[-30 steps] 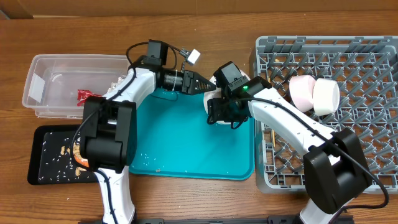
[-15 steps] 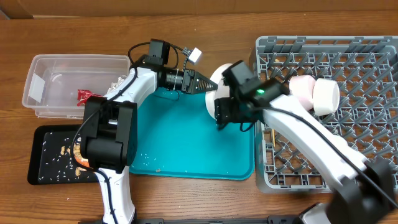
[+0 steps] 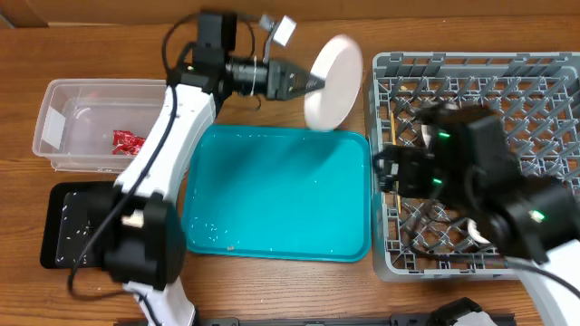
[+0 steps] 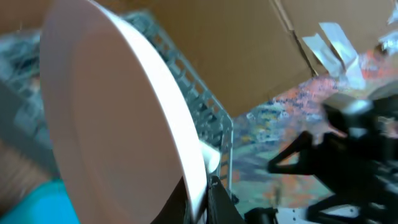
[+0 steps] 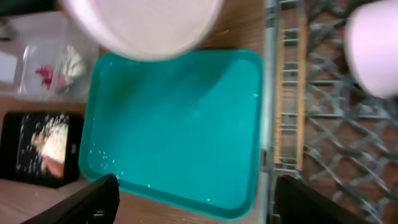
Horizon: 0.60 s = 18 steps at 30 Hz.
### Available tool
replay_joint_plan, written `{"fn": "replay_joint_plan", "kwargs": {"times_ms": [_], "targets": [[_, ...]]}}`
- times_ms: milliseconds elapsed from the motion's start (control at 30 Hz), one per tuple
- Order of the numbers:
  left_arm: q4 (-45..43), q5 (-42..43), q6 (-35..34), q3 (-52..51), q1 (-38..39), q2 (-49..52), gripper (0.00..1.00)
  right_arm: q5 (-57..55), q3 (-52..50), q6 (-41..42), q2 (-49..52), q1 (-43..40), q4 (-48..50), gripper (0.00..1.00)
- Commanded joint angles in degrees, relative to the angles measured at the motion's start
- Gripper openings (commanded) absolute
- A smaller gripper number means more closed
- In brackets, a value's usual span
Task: Sort waste into correct bins and load items into the dishwasher
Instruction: 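Carry the plate right and insert it upright into the dish rack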
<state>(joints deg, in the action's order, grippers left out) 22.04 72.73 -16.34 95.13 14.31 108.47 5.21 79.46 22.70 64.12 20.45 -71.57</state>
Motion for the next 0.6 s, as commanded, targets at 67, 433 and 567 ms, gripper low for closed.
{"fn": "replay_joint_plan", "kwargs": {"times_ms": [67,433,567], "targets": [[-4.68,-10.29,-16.48,1.51,7.58,-4.52,0.04,-6.75,1.20,3.54,-3.13,-8.17,-2.71,0.87],[-11.50,-30.42,-30.01,1.44,20.90,1.18,0.04,-5.16,1.20,-0.50,-3.69,-15.02,-5.35,0.92],[-16.02,-32.98,-34.49,1.44,22.97,4.46,0.04,-5.16,1.20,-0.61,-3.69,-15.02,-6.19,0.92]]}}
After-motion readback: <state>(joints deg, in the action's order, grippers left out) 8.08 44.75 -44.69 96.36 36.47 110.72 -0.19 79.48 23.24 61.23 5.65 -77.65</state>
